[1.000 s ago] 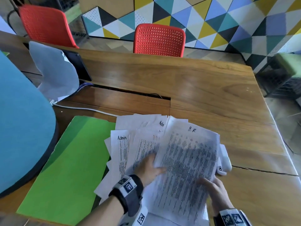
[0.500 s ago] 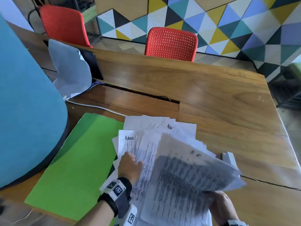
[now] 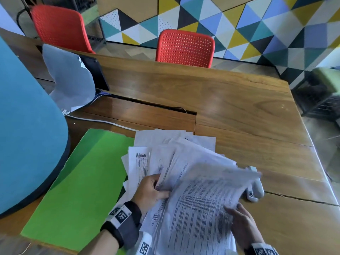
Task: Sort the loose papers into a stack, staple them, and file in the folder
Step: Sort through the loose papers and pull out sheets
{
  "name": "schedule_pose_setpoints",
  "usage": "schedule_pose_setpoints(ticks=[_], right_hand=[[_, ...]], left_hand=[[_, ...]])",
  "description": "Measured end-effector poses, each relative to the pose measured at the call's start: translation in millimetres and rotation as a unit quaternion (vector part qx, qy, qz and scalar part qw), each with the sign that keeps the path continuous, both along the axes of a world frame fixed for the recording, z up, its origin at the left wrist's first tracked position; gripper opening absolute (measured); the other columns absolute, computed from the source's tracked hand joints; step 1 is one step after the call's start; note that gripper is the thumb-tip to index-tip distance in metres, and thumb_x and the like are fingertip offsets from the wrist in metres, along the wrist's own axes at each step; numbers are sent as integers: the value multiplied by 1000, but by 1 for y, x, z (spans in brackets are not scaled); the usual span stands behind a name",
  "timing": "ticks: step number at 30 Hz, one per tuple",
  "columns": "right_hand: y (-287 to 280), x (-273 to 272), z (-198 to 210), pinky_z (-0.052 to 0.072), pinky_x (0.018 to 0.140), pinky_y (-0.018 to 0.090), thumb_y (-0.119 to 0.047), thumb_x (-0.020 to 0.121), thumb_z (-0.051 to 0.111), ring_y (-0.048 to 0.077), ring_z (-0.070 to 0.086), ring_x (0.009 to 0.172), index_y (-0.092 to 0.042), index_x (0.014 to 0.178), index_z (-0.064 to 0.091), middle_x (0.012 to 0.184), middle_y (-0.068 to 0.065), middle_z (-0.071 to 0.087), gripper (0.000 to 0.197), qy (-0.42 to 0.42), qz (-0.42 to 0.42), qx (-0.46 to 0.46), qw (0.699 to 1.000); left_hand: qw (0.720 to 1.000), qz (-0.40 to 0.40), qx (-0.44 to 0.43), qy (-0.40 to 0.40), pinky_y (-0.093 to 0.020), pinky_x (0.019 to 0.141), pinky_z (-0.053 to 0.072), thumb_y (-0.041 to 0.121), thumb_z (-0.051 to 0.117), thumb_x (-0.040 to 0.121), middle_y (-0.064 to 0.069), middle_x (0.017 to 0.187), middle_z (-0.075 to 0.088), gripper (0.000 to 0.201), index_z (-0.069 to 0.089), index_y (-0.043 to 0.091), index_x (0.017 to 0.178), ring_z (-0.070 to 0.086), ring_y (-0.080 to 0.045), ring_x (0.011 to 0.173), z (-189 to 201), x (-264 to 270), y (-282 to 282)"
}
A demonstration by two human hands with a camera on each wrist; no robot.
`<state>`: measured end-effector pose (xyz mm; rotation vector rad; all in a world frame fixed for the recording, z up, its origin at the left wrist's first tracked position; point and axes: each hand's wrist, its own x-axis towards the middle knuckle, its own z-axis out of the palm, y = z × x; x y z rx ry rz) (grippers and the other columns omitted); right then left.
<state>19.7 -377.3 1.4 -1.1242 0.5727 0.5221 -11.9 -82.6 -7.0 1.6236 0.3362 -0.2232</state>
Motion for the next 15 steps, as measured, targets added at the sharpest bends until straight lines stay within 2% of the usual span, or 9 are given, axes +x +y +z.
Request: schedule_pose_setpoints(ticks=[2,3,5,7,9,10,11,13,15], right_hand=[[1,-2,-5,58,82,47,16,79,58,35,73,95,-1,118,60,107,21,75,43,-9,23,-36,999],[0,1,-7,54,92,53,15,74,62,39,71,98,0,118,60,110,23,73,47,-17,21,-10,1000],[-9,9,-15,50,96,58,15,67,64,42,70,97,6,117,60,109,28,71,51,-12,-3,-49,999],[-8,5,-25,55,91,54,20,64,62,43,68,97,17,113,59,104,30,72,48,-6,-2,-56,998],[-10,4,-32,63,71,43,24,59,55,45,64,98,23,92,62,86,24,74,34,-3,-47,-65,997],[-12,4,-33,63,62,38,25,56,52,45,62,97,20,79,64,79,22,74,26,-11,-59,-60,996],[-12,4,-32,62,61,38,26,55,49,44,60,96,16,71,65,78,21,73,25,-23,-64,-46,997],[-13,3,-33,56,80,48,27,57,45,44,56,105,14,81,63,97,26,68,32,-31,-66,-21,997],[-13,4,-33,42,102,59,26,61,45,45,53,116,14,95,58,115,31,61,38,-21,-68,-30,997]], left_hand=[[1000,5,12,-18,-38,93,56,-1,80,69,-1,100,78,36,72,14,101,73,-16,96,5,2,-3],[999,15,20,-22,-32,95,55,4,81,71,4,101,77,36,70,19,102,72,-9,97,4,3,-3],[999,34,10,-5,-16,91,48,30,77,81,18,103,69,29,66,25,106,67,4,98,8,3,-5],[997,61,-8,38,-16,86,41,53,58,89,24,98,56,28,63,32,107,58,8,88,4,3,-4],[993,83,-16,77,-13,73,36,43,45,99,23,82,46,11,52,39,91,44,9,73,0,3,-2],[993,91,-3,82,-13,64,30,39,43,100,19,76,39,18,45,37,82,36,7,65,-6,4,0],[991,94,18,92,-16,58,26,37,44,101,15,74,35,27,40,34,74,29,4,59,-9,4,1],[990,108,50,79,-24,52,27,33,48,99,3,70,43,37,34,26,65,24,-2,48,-13,4,2],[990,121,48,62,-28,56,28,29,54,96,2,59,39,37,38,19,64,25,-9,46,-10,4,0]])
